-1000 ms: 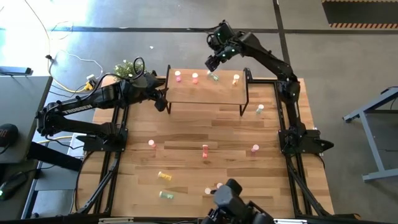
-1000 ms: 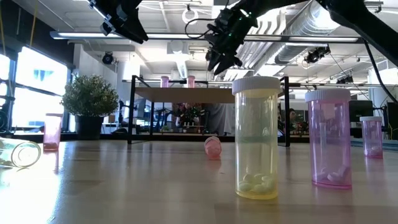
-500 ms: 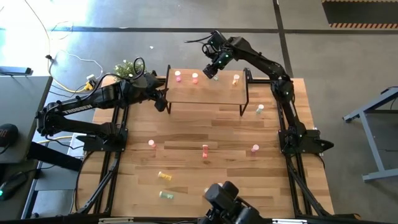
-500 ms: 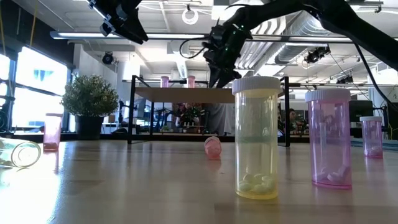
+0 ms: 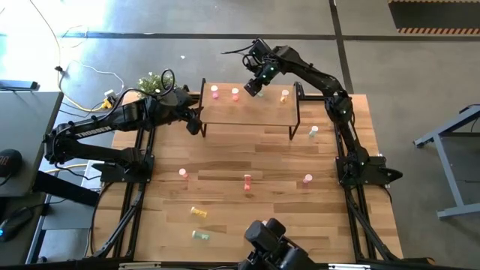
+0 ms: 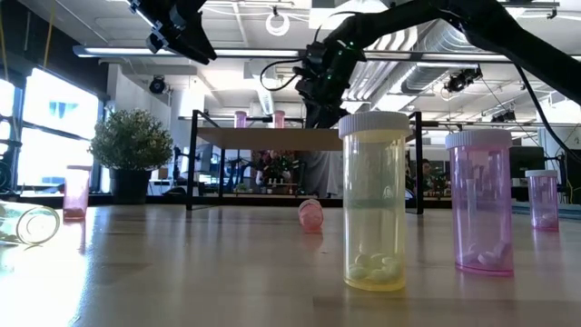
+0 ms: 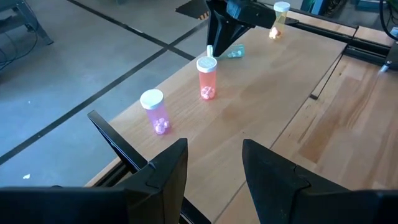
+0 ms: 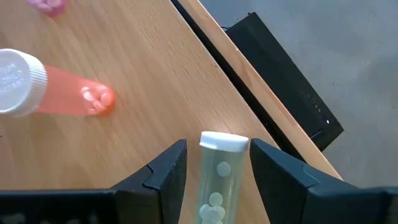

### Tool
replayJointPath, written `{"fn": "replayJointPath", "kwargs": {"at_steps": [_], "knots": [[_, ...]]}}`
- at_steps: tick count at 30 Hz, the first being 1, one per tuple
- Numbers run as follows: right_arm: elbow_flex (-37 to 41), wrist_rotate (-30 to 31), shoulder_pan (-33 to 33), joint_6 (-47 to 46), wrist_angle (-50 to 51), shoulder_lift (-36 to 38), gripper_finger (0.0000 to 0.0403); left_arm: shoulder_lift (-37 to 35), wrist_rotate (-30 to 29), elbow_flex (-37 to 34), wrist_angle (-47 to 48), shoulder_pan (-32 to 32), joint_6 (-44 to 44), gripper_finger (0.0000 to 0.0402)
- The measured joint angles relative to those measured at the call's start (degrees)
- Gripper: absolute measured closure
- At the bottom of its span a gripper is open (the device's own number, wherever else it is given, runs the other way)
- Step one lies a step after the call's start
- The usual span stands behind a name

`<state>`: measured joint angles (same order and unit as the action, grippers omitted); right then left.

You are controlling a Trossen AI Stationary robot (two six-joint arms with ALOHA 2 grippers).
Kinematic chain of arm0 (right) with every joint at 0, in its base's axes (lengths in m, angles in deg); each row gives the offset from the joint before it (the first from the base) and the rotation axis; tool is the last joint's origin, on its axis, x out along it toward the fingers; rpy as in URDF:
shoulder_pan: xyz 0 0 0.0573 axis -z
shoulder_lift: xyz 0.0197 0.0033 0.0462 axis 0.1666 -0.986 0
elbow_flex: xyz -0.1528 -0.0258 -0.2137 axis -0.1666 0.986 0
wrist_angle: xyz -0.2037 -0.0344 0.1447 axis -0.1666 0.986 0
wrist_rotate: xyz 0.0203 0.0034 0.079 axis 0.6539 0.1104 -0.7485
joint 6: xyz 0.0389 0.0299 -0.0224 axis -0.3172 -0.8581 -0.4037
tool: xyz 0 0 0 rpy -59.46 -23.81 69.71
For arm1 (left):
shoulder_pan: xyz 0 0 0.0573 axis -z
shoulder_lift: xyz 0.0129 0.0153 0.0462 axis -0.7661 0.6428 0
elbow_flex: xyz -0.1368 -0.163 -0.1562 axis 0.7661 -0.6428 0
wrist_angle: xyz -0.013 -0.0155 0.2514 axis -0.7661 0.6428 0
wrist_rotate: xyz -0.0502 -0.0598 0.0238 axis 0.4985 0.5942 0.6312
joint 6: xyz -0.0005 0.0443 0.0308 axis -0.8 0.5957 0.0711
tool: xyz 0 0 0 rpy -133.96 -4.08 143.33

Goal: Pick and place medicine bottles onto shelf by color
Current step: Put the top blue pill bottle on the shelf

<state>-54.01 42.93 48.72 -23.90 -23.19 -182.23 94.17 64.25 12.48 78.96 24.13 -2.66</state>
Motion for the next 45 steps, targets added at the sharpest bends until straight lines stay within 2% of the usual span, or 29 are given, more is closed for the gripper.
{"fn": "replayJointPath", "kwargs": {"at_steps": [17,30,40,45], "knots": [[2.2,3.1,-0.6,-0.3,1.5,0.1,0.0247,0.0,0.4,0.0,0.0,0.0,0.0,0.0259],[2.5,3.4,-0.9,-0.4,1.3,0.1,0.0295,0.0,0.4,0.0,0.0,0.0,-0.8,0.0259],[-3.7,2.5,-0.9,-0.4,3.0,-0.1,0.0307,0.0,0.4,0.0,1.3,0.0,-1.0,0.0259],[-3.7,2.9,-0.9,-0.9,2.3,2.2,0.0308,0.0,0.6,0.0,1.3,0.0,-1.0,0.0259]]}}
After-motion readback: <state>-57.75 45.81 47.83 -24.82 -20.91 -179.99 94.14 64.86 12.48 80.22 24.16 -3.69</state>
